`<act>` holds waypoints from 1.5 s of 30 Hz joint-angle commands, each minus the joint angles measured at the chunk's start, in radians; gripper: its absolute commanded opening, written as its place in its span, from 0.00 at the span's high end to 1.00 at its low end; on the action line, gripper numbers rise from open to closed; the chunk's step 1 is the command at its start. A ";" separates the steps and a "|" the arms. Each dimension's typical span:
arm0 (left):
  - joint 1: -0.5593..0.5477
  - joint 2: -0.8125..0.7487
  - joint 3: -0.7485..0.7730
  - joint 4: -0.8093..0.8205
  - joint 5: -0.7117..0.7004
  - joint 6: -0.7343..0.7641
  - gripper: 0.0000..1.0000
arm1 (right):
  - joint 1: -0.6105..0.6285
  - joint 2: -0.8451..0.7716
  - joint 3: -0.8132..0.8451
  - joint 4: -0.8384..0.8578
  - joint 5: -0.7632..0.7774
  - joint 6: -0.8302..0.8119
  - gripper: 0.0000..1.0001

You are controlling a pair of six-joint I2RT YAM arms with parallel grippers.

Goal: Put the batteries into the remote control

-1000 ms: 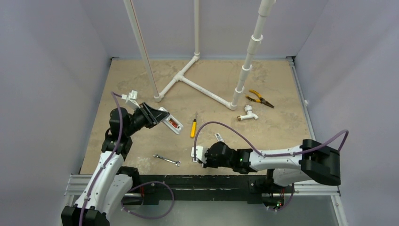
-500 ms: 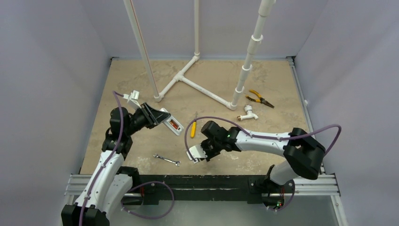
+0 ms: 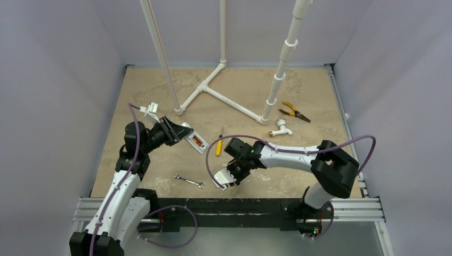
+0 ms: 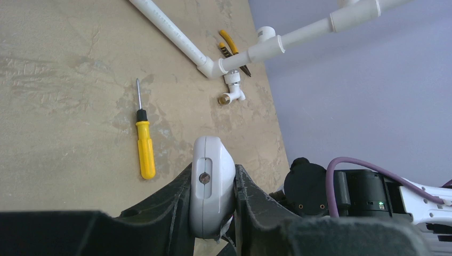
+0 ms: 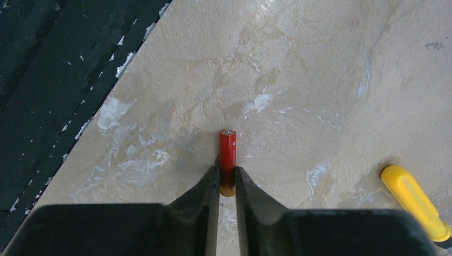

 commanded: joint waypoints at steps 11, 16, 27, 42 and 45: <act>0.010 -0.001 0.035 0.057 0.010 0.015 1.00 | -0.002 -0.169 -0.096 0.194 -0.082 0.074 0.50; 0.011 -0.001 0.040 0.060 0.007 0.010 1.00 | -0.015 -0.326 -0.233 0.398 -0.109 0.240 0.51; 0.011 0.013 0.041 0.060 0.017 0.014 1.00 | -0.016 -0.348 -0.262 0.401 -0.144 0.252 0.57; 0.011 0.006 0.035 0.058 0.013 0.011 1.00 | -0.016 -0.123 -0.148 0.311 -0.172 0.193 0.65; 0.011 0.007 0.035 0.058 0.011 0.012 1.00 | -0.016 -0.107 -0.144 0.304 -0.158 0.186 0.65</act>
